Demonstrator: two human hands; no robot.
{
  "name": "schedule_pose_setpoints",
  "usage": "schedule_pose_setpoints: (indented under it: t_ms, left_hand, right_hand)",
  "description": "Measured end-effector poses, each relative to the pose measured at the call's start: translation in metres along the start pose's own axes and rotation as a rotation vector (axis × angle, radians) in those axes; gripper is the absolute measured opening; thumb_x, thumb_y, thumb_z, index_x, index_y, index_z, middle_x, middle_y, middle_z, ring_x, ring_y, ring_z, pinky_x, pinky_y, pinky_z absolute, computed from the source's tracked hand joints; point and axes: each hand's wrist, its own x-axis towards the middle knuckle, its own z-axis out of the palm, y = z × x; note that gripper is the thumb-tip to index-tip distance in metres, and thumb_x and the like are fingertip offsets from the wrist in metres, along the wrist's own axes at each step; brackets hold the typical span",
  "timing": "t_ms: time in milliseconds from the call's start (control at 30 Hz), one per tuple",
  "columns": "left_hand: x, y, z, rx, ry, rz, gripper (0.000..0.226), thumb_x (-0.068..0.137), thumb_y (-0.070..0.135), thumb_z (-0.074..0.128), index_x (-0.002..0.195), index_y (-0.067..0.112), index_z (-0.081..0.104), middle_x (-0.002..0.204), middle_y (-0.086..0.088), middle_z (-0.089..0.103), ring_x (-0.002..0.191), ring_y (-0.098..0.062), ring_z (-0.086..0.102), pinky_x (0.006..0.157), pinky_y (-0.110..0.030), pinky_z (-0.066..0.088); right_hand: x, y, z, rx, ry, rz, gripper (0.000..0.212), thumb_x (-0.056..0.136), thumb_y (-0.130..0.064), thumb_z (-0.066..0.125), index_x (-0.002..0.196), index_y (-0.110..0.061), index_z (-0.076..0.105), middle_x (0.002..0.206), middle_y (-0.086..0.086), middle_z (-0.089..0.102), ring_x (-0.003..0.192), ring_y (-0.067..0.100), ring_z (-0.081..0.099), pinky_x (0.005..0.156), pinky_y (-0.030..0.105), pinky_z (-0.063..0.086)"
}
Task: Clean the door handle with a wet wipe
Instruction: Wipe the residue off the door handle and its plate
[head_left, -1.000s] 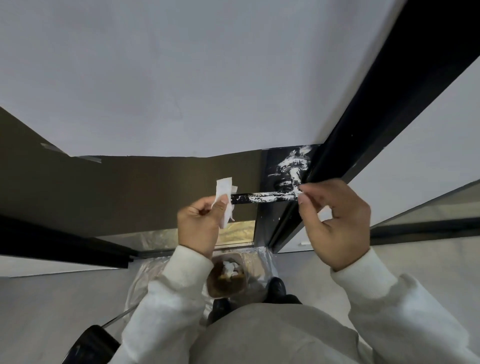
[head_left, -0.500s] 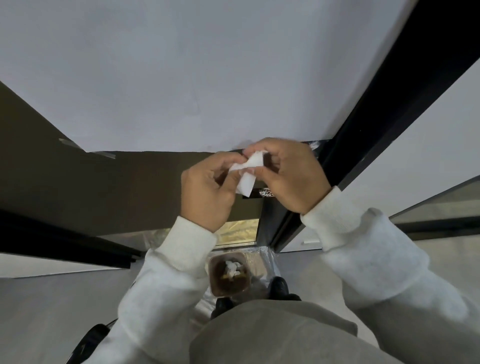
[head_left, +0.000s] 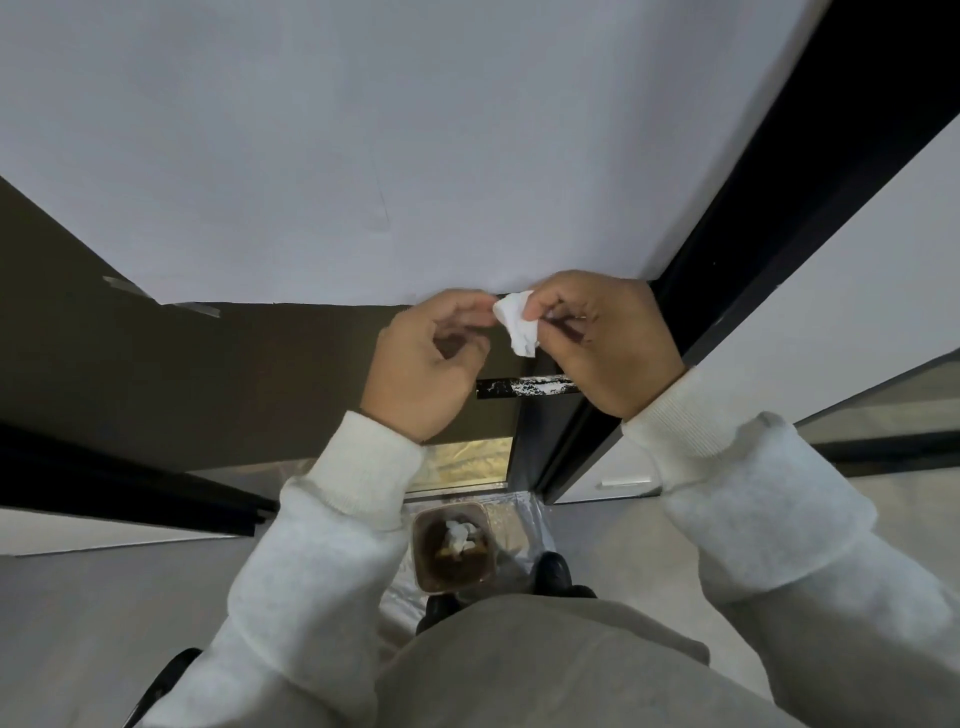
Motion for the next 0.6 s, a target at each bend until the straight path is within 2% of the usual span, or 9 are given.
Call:
schedule_pose_setpoints:
  t_ms: [67,133,233,300,367,433,467,533,600]
  left_hand:
    - [-0.009,-0.013,-0.001,0.093,-0.022,-0.082,0.038,0.078,0.015,0.067,0.114,0.028,0.071,0.099,0.009,0.075,0.093,-0.015,0.071,0.091,-0.043,0.057]
    - [-0.019,-0.022,0.003,0.080,-0.110,-0.147,0.038,0.075,0.021,0.071,0.112,0.028,0.072,0.097,0.009,0.076,0.095,-0.014,0.072,0.095,-0.043,0.056]
    - [-0.028,-0.026,0.010,0.048,-0.172,-0.122,0.029,0.081,0.017,0.080,0.109,0.022,0.077,0.099,0.009,0.079,0.096,-0.011,0.073,0.096,-0.041,0.056]
    - [-0.026,-0.028,0.010,0.047,-0.143,-0.130,0.025,0.082,0.014,0.081,0.107,0.020,0.079,0.097,0.009,0.079,0.092,-0.009,0.074,0.093,-0.039,0.058]
    - [-0.023,-0.029,0.009,0.058,-0.140,-0.143,0.024,0.082,0.015,0.082,0.105,0.020,0.080,0.093,0.008,0.079,0.087,-0.010,0.075,0.089,-0.038,0.059]
    - [-0.021,-0.030,0.009,0.069,-0.147,-0.133,0.023,0.081,0.017,0.083,0.103,0.020,0.080,0.090,0.008,0.079,0.083,-0.012,0.075,0.083,-0.034,0.060]
    - [-0.021,-0.029,0.009,0.064,-0.145,-0.131,0.022,0.081,0.016,0.083,0.102,0.019,0.080,0.089,0.007,0.079,0.082,-0.013,0.075,0.081,-0.032,0.059]
    - [-0.021,-0.029,0.010,0.040,-0.130,-0.142,0.021,0.080,0.013,0.084,0.100,0.018,0.081,0.087,0.006,0.079,0.080,-0.017,0.074,0.078,-0.030,0.058]
    - [-0.022,-0.031,0.010,0.053,-0.123,-0.129,0.020,0.080,0.012,0.084,0.098,0.020,0.081,0.085,0.007,0.079,0.079,-0.016,0.073,0.078,-0.029,0.057]
  right_hand:
    - [0.003,-0.003,-0.008,-0.116,-0.053,-0.042,0.022,0.083,0.001,0.061,0.098,-0.013,0.069,0.081,-0.001,0.064,0.072,0.023,0.064,0.067,0.044,0.057]
    - [0.006,-0.007,-0.013,-0.216,-0.140,-0.100,0.031,0.083,0.001,0.059,0.107,-0.016,0.071,0.087,-0.004,0.067,0.075,0.017,0.064,0.072,0.038,0.056]
    - [0.007,-0.010,-0.013,-0.385,-0.291,-0.177,0.025,0.081,-0.004,0.063,0.097,-0.016,0.077,0.091,0.002,0.073,0.080,0.018,0.067,0.077,0.039,0.055]
    - [0.004,-0.012,-0.010,-0.447,-0.437,-0.147,0.022,0.079,-0.017,0.058,0.090,-0.018,0.078,0.089,0.003,0.073,0.081,0.021,0.068,0.075,0.040,0.055]
    - [0.000,-0.015,-0.006,-0.448,-0.560,-0.103,0.030,0.076,-0.033,0.053,0.082,-0.017,0.077,0.084,0.003,0.069,0.077,0.018,0.065,0.069,0.037,0.054]
    - [0.000,-0.016,-0.003,-0.451,-0.594,-0.100,0.034,0.079,-0.043,0.055,0.078,-0.016,0.077,0.079,0.003,0.068,0.072,0.017,0.064,0.065,0.034,0.052]
    - [0.001,-0.016,-0.002,-0.471,-0.599,-0.121,0.031,0.083,-0.041,0.060,0.080,-0.016,0.077,0.079,0.003,0.068,0.071,0.019,0.064,0.065,0.034,0.052]
    - [-0.002,-0.016,0.005,-0.573,-0.607,-0.173,0.013,0.085,-0.020,0.068,0.078,-0.013,0.076,0.075,0.007,0.065,0.070,0.029,0.063,0.064,0.038,0.052]
    - [-0.007,-0.016,0.014,-0.630,-0.583,-0.213,0.015,0.076,0.000,0.073,0.067,-0.011,0.070,0.065,0.008,0.058,0.063,0.032,0.059,0.055,0.036,0.046]
